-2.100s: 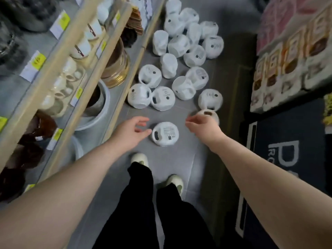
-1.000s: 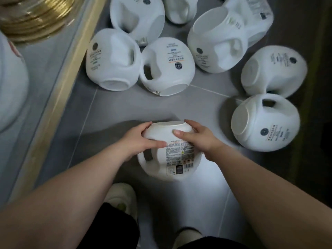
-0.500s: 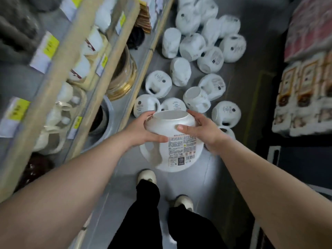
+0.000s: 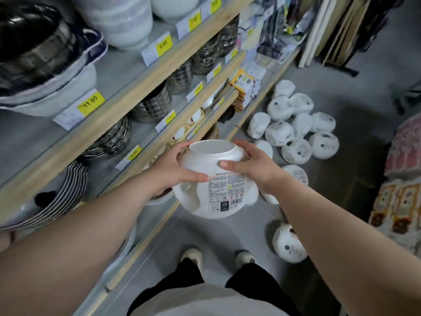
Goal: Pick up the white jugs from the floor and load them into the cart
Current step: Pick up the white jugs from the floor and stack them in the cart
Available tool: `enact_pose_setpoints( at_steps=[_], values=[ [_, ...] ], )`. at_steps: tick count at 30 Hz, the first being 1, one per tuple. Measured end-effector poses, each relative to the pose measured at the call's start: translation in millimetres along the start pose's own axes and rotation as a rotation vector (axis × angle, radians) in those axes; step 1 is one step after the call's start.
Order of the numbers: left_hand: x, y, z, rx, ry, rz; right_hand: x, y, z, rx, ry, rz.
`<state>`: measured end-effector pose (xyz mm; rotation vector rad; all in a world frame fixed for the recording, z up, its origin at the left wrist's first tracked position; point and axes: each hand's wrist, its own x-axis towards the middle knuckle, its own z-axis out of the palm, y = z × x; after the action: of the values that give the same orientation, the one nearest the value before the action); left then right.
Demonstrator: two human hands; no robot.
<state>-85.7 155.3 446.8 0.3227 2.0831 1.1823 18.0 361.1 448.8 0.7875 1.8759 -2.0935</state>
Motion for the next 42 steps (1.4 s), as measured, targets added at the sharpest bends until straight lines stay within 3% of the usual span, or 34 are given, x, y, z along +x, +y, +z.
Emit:
enact_pose_setpoints(
  at_steps=[8, 15, 25, 34, 42],
  values=[
    [-101.4, -14.9, 9.9, -0.284, 0.514, -0.11, 6.8, -48.6, 41.2, -0.295, -0.446, -0.073],
    [-234.7, -50.6, 37.2, -0.427, 0.945, -0.167, -38.1, -37.3, 141.1, -0.539, -0.825, -0.158],
    [-486.3, -148.7, 97.6, -0.636, 1.351, -0.353, -209.8, 60.6, 324.3, -0.738, -1.331, -0.168],
    [-699.9, -223.0, 158.5, -0.689, 1.657, -0.484, -399.0, 177.8, 463.6, -0.796, -1.612, -0.189],
    [-818.3, -273.6, 167.7, -0.709, 1.94, -0.61, -511.1, 244.7, 584.2, -0.862, -1.865, -0.174]
  ],
)
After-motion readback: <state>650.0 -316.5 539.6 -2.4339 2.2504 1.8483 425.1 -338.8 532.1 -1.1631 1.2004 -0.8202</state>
